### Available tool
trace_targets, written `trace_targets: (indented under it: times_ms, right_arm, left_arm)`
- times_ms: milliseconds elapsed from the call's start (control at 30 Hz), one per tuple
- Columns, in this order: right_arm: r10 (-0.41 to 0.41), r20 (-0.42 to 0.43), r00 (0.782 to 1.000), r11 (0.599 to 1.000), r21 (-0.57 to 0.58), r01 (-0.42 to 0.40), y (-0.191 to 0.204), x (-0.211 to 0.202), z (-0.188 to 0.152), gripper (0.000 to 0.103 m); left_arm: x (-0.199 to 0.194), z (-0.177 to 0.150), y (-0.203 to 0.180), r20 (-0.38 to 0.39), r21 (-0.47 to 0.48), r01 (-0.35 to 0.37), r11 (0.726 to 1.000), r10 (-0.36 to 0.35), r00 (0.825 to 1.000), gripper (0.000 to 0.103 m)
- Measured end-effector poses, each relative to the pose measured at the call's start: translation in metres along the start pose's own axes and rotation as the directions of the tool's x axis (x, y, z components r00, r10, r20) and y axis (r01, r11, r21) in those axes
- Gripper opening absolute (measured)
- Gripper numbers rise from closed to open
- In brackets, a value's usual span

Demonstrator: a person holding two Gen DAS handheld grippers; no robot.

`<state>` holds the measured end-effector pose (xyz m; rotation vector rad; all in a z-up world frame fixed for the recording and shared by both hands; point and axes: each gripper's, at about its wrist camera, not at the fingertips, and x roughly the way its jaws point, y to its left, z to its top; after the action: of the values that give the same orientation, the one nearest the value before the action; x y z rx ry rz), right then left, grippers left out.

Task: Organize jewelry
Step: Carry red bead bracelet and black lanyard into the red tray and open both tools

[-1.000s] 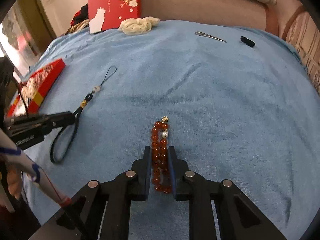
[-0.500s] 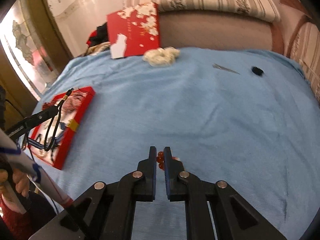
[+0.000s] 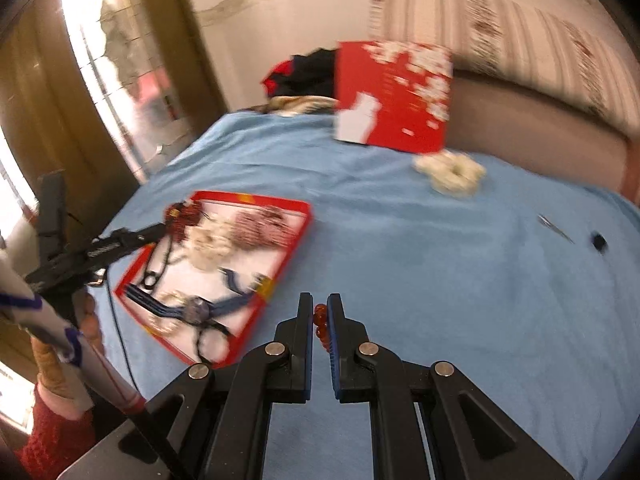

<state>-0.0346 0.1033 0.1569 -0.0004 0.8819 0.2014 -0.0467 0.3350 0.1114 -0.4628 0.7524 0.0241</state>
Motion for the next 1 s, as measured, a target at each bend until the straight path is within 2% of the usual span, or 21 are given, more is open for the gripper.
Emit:
trace_targets:
  times_ms: [233,367,533,667,800,933,1000]
  right_arm:
    - [0.080,-0.027,0.996,0.992,-0.096,-0.082,0.065,0.038,0.031,0.008]
    - [0.116,-0.069,0.991,0.986,-0.114,-0.124,0.099,0.076,0.047,0.008]
    - [0.128,-0.103,0.986,0.983,-0.122,-0.140,0.129,0.116,0.053,0.008]
    - [0.117,-0.159,0.980,0.988,-0.080,-0.131,0.125,0.153,0.047,0.008]
    - [0.074,-0.201,0.977,0.996,-0.042,-0.084,0.107,0.177,0.037,0.008]
    - [0.057,-0.219,0.974,0.998,-0.006,-0.060,0.089,0.185,0.034,0.009]
    - [0.047,-0.217,0.975,0.999,-0.003,-0.049,0.083,0.183,0.035,0.014]
  left_arm:
    - [0.020,0.009,0.048,-0.063,-0.121,-0.056,0.991,0.049,0.997,0.003]
    - [0.028,0.008,0.058,-0.085,-0.126,-0.134,0.983,0.124,0.989,0.003]
    - [0.037,0.009,0.072,-0.107,-0.142,-0.231,0.963,0.217,0.970,0.003]
    - [0.041,0.008,0.080,-0.128,-0.161,-0.247,0.956,0.228,0.965,0.003]
    - [0.037,0.008,0.081,-0.117,-0.169,-0.256,0.952,0.238,0.964,0.004]
    - [0.034,0.009,0.080,-0.105,-0.179,-0.240,0.954,0.224,0.969,0.004]
    - [0.031,0.009,0.076,-0.094,-0.172,-0.238,0.956,0.225,0.970,0.006]
